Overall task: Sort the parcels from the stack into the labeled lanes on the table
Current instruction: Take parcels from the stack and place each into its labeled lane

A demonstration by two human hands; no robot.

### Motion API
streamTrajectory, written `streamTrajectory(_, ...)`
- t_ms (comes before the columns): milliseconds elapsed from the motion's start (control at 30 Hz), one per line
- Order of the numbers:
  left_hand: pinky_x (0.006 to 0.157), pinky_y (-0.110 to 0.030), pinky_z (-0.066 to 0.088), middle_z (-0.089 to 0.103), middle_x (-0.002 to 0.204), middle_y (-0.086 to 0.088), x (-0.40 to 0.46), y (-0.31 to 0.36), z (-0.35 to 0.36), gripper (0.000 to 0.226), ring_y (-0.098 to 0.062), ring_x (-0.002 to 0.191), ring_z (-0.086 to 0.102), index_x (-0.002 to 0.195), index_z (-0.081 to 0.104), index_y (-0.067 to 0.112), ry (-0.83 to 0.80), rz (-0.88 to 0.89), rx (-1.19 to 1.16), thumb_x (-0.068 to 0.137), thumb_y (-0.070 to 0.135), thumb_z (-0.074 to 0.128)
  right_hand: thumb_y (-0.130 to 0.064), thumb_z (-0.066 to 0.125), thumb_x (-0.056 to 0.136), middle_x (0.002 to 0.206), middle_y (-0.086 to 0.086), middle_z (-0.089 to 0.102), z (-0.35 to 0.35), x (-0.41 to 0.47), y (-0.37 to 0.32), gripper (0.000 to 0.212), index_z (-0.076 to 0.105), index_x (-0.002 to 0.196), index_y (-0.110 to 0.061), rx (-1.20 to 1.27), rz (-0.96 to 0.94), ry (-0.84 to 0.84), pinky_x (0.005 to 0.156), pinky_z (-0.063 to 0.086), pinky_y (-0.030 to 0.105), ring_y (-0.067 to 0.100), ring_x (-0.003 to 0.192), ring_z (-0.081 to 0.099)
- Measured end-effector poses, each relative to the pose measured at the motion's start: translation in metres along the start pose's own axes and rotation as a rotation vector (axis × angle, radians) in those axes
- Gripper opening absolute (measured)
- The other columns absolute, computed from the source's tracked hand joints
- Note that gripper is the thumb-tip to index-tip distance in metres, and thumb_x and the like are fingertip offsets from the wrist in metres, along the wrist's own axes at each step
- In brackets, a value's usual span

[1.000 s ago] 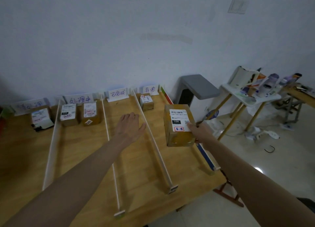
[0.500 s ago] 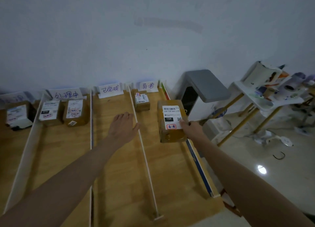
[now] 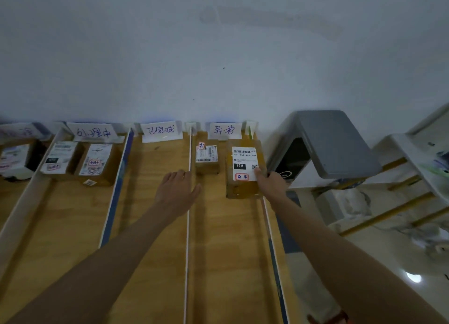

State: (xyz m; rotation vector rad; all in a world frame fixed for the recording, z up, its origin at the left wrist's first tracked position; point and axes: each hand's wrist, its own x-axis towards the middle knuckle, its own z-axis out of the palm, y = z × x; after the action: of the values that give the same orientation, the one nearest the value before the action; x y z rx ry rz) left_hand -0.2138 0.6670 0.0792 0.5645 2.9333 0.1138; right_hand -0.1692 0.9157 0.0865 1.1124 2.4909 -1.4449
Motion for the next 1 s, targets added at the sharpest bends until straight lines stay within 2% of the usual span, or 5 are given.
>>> streamTrajectory(367, 0.111, -0.033, 0.03, 0.056, 0.133, -0.004, 0.033, -0.013, 0.041, 0.053, -0.021, 0.124, 0.05, 0.139, 0.048, 0.014, -0.012, -0.094, -0.025, 0.101, 0.049, 0.035, -0.039, 0.049, 0.102, 0.095, 0.007, 0.068, 0.057, 0.088, -0.003, 0.032, 0.052, 0.078, -0.019, -0.022, -0.033, -0.043, 0.075, 0.059, 0.035, 0.021, 0.081, 0.068)
streamTrajectory(567, 0.115, -0.032, 0.024, 0.052, 0.138, -0.002, 0.031, -0.015, 0.049, 0.055, -0.019, 0.128, 0.047, 0.143, 0.044, 0.014, -0.029, -0.111, -0.023, 0.102, 0.049, 0.032, -0.038, 0.044, 0.104, 0.105, 0.014, 0.068, 0.065, 0.099, 0.002, 0.042, 0.061, 0.107, 0.0, -0.067, 0.01, -0.098, 0.069, 0.051, 0.027, 0.021, 0.084, 0.063)
streamTrajectory(767, 0.116, -0.034, 0.023, 0.053, 0.138, -0.004, 0.022, -0.015, 0.046, 0.055, -0.02, 0.128, 0.047, 0.141, 0.045, 0.013, -0.04, -0.131, -0.038, 0.101, 0.049, 0.033, -0.038, 0.041, 0.105, 0.118, 0.018, 0.066, 0.057, 0.09, -0.001, 0.047, 0.059, 0.12, 0.002, -0.072, 0.028, -0.158, 0.097, 0.053, 0.043, 0.031, 0.108, 0.064)
streamTrajectory(933, 0.114, -0.035, 0.026, 0.053, 0.137, -0.005, 0.007, -0.012, 0.022, 0.054, -0.022, 0.127, 0.048, 0.141, 0.045, 0.013, -0.023, -0.143, -0.033, 0.101, 0.048, 0.034, -0.031, 0.042, 0.105, 0.11, 0.017, 0.068, 0.035, 0.064, -0.021, 0.035, 0.06, 0.104, -0.001, -0.206, -0.12, -0.112, 0.071, 0.055, 0.028, 0.024, 0.089, 0.065)
streamTrajectory(1000, 0.112, -0.036, 0.028, 0.053, 0.137, -0.006, -0.004, -0.015, 0.005, 0.054, -0.022, 0.127, 0.048, 0.141, 0.045, 0.013, 0.002, -0.142, -0.024, 0.101, 0.048, 0.035, -0.028, 0.042, 0.104, 0.106, 0.016, 0.067, 0.028, 0.046, -0.036, 0.038, 0.06, 0.114, 0.003, -0.271, -0.232, -0.103, 0.075, 0.053, 0.032, 0.028, 0.094, 0.067)
